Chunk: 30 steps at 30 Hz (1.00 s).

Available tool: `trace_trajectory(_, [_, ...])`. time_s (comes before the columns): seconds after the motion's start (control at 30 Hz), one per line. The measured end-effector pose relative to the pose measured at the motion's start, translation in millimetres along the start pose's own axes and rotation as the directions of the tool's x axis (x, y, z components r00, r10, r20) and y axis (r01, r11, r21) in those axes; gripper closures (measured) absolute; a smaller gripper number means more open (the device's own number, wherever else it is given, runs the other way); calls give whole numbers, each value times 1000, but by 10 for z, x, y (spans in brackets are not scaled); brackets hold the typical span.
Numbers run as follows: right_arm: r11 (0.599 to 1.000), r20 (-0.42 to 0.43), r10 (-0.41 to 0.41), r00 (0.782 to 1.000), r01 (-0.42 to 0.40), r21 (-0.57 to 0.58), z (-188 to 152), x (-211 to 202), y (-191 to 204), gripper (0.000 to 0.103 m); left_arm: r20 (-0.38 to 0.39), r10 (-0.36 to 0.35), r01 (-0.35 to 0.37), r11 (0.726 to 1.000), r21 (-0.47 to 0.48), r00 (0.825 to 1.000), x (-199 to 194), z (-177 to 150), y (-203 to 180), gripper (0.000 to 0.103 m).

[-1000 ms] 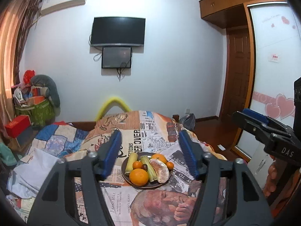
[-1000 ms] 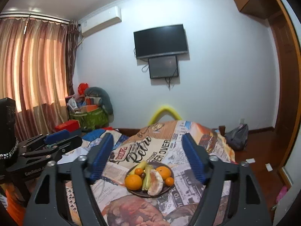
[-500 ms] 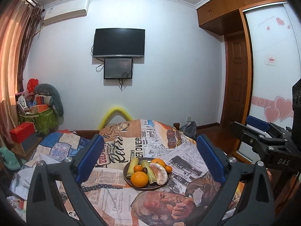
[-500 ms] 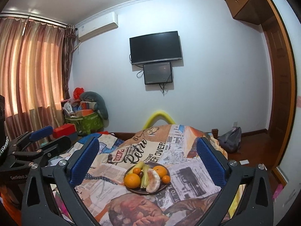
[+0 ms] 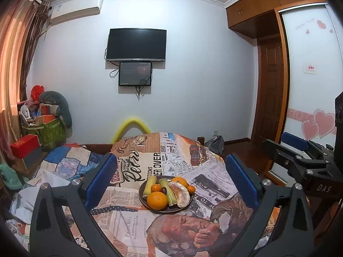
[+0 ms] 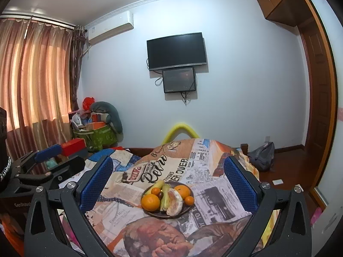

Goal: Organize fruits

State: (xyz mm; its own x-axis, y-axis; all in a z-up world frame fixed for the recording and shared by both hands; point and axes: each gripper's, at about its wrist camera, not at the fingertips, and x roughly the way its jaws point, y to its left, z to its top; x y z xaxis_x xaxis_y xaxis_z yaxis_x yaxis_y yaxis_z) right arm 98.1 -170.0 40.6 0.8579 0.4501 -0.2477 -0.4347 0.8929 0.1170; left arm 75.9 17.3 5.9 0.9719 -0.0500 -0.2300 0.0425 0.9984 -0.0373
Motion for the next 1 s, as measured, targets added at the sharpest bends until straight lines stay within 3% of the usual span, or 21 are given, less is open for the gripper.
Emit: trace_trajectory(1.0, [1000,0,-17,1000,17,-3,5,-24,8,0,-7,-1,1,1000,-6,1000,47,10,33,0])
